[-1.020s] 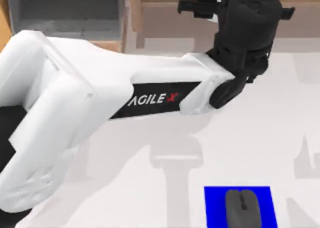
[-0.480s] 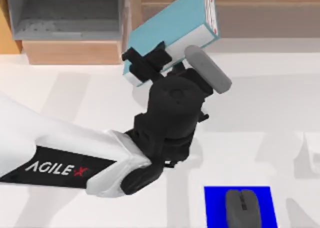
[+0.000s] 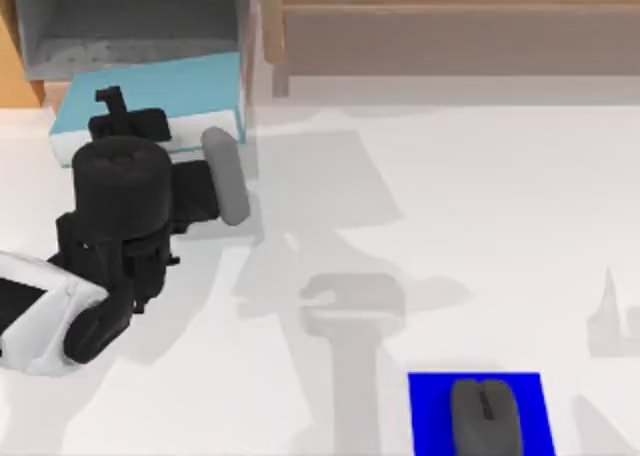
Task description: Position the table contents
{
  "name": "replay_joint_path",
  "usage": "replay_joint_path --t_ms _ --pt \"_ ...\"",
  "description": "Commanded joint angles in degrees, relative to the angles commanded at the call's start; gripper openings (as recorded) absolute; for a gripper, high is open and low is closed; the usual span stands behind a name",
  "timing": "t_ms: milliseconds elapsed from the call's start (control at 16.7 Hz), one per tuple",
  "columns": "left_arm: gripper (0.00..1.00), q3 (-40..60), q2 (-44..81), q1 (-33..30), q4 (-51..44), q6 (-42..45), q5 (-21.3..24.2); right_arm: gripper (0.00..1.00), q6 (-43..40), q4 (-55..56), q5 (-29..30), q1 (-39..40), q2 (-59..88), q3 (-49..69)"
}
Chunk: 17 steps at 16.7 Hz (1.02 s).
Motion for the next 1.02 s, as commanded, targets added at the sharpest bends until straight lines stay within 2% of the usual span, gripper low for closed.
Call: replay_joint_path --t_ms 240,420,1020 --pt "0.0 5.4 0.9 10.8 -1.3 8.8 12.5 1.0 0.0 0.0 0.0 0.0 0.0 0.0" --pt "0.0 10.0 4.3 14.1 -2.8 11.2 17.9 1.0 0.0 0.0 0.0 0.0 0.0 0.0" --pt "0.0 13.6 7.0 15.0 -3.0 11.7 18.7 1.0 0.0 0.0 0.0 0.0 0.0 0.0"
